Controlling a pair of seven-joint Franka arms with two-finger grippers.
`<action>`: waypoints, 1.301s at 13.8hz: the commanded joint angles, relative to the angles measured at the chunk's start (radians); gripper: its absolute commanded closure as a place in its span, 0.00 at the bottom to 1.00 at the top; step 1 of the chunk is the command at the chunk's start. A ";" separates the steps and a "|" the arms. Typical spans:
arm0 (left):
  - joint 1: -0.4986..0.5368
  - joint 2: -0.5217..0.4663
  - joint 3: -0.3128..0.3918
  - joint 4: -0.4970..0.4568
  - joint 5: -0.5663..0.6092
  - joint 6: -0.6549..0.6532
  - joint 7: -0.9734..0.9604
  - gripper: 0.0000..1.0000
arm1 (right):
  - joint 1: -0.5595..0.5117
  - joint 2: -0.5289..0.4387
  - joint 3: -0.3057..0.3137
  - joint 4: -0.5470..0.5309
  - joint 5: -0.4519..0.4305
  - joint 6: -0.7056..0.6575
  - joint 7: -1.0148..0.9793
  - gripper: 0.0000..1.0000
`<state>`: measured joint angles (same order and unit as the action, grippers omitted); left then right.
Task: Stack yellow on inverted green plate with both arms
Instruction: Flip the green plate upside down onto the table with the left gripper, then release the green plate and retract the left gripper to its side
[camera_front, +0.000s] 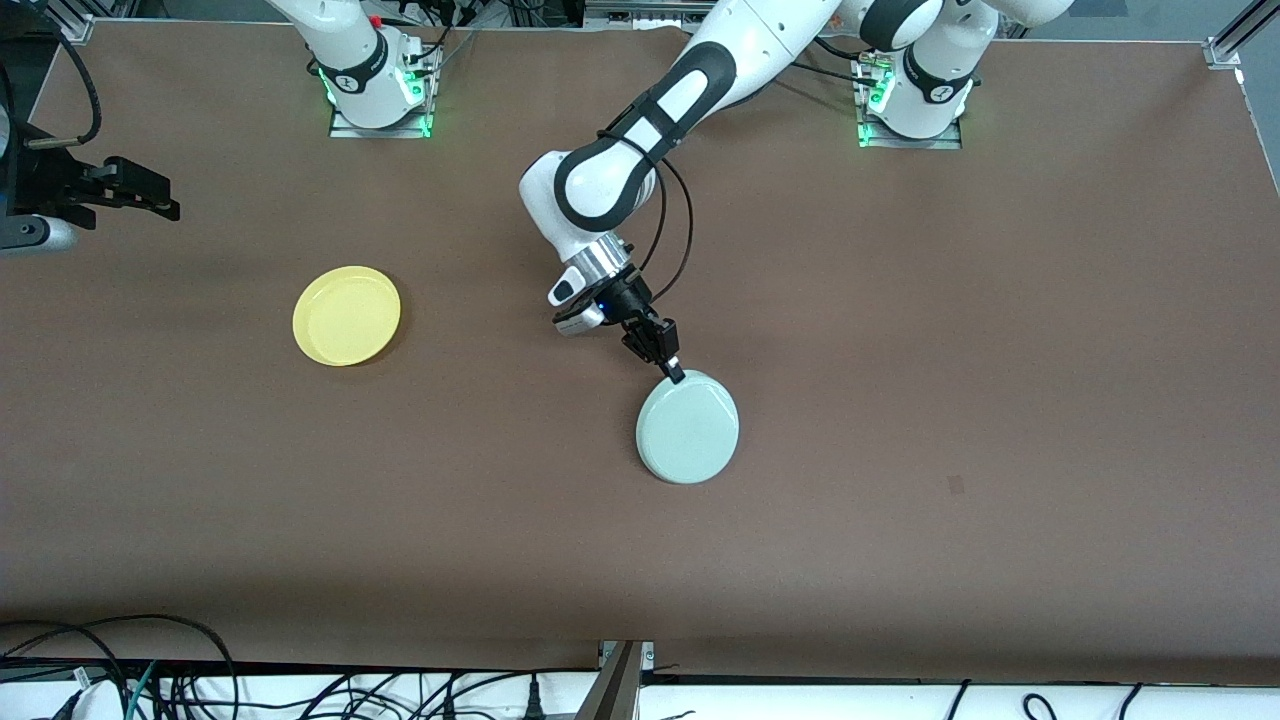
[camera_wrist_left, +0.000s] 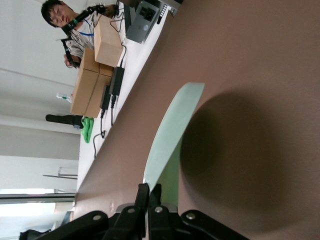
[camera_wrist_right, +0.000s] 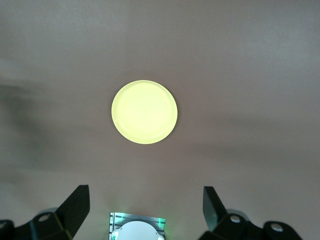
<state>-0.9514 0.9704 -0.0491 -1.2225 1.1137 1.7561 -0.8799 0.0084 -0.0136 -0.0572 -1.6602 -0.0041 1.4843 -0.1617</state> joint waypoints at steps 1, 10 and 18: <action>0.022 0.071 -0.087 0.055 -0.118 0.069 -0.059 1.00 | 0.001 0.011 -0.001 0.025 0.016 -0.019 0.005 0.00; 0.036 0.085 -0.138 0.116 -0.245 0.069 -0.162 0.00 | 0.001 0.011 -0.004 0.025 0.015 -0.022 0.007 0.00; 0.301 -0.227 -0.133 0.057 -0.563 0.062 0.128 0.00 | 0.008 0.029 0.004 0.027 -0.071 -0.019 0.002 0.00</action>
<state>-0.7292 0.8813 -0.1697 -1.0656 0.6210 1.8242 -0.8296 0.0091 -0.0112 -0.0569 -1.6598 -0.0255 1.4828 -0.1618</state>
